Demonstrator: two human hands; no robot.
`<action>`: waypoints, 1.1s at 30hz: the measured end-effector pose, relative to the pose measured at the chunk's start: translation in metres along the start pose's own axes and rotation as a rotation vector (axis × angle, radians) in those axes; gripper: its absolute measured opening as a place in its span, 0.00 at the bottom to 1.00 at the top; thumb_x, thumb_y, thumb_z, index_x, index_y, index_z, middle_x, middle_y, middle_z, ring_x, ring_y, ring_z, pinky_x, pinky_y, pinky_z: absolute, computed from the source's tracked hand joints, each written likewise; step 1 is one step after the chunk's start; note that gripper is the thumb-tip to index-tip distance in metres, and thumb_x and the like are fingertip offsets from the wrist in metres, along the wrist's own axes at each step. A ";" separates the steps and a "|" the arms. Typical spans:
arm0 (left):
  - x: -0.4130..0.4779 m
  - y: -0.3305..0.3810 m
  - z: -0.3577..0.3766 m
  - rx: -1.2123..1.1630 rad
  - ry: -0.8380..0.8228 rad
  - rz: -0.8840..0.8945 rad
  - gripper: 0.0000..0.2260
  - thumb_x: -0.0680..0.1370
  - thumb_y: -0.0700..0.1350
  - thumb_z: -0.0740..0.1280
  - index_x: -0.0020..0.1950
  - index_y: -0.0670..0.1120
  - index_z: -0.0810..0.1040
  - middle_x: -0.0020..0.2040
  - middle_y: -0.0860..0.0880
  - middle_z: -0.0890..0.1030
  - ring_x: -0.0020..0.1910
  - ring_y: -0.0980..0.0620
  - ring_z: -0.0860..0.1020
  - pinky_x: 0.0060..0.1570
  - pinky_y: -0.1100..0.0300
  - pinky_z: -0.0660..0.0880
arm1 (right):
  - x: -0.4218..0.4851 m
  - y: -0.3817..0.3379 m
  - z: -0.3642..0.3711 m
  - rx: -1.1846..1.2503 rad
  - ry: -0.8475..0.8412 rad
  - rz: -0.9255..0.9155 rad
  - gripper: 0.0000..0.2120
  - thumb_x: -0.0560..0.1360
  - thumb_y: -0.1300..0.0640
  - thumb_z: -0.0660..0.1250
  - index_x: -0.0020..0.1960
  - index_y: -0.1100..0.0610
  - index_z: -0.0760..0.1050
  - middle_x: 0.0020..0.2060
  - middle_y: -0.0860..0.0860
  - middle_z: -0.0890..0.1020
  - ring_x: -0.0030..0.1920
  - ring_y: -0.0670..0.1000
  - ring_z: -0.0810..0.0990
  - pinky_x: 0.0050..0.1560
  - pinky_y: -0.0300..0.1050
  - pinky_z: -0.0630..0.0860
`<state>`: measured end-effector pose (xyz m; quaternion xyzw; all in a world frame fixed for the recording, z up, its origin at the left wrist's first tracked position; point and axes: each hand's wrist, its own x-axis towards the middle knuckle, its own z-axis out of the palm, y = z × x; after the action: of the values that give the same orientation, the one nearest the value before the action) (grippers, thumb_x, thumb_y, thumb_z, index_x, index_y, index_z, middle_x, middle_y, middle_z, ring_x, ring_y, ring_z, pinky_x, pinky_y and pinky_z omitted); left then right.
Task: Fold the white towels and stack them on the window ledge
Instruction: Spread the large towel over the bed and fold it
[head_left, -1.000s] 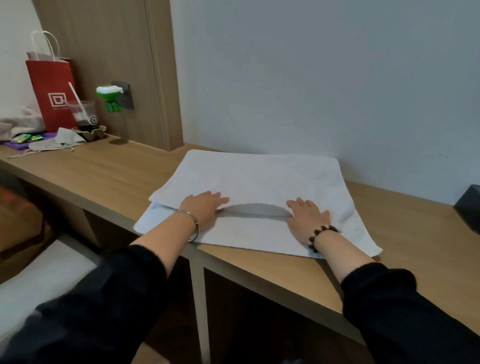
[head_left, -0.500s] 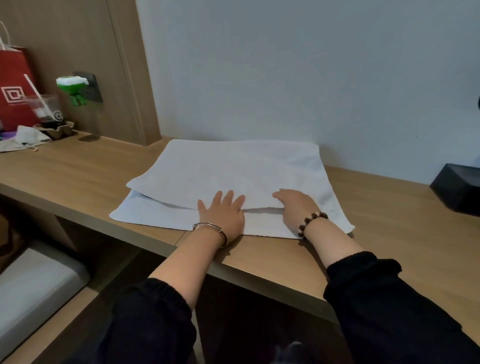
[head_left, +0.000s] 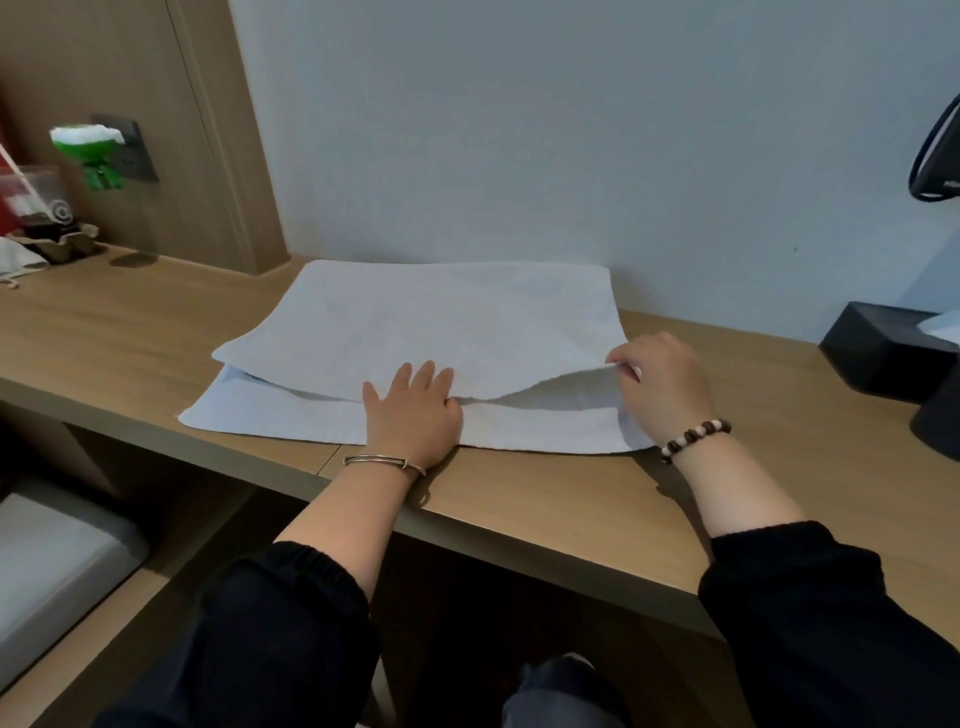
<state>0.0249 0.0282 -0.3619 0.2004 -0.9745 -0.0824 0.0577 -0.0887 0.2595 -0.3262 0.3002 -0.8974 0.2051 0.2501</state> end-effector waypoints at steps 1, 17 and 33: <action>0.000 0.000 0.000 -0.002 -0.002 -0.008 0.23 0.81 0.50 0.47 0.77 0.54 0.53 0.78 0.53 0.51 0.77 0.50 0.47 0.71 0.38 0.46 | -0.002 0.000 -0.003 0.078 0.037 -0.057 0.11 0.74 0.69 0.62 0.44 0.61 0.82 0.41 0.53 0.83 0.47 0.57 0.76 0.44 0.45 0.65; -0.007 -0.015 -0.028 -0.158 0.648 0.245 0.13 0.65 0.28 0.65 0.40 0.44 0.81 0.36 0.47 0.81 0.40 0.43 0.78 0.48 0.44 0.74 | -0.022 -0.006 0.009 -0.015 -0.396 0.081 0.10 0.78 0.64 0.56 0.52 0.56 0.74 0.46 0.51 0.73 0.50 0.52 0.70 0.44 0.42 0.66; -0.036 0.055 0.003 0.019 0.022 0.330 0.20 0.81 0.56 0.55 0.73 0.58 0.63 0.74 0.54 0.63 0.73 0.48 0.59 0.69 0.45 0.58 | -0.019 0.020 -0.009 0.191 -0.314 0.271 0.10 0.72 0.63 0.65 0.35 0.52 0.79 0.38 0.49 0.76 0.40 0.52 0.75 0.34 0.40 0.67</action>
<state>0.0369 0.0927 -0.3577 0.0392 -0.9943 -0.0602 0.0792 -0.0849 0.2873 -0.3344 0.2271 -0.9340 0.2716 0.0482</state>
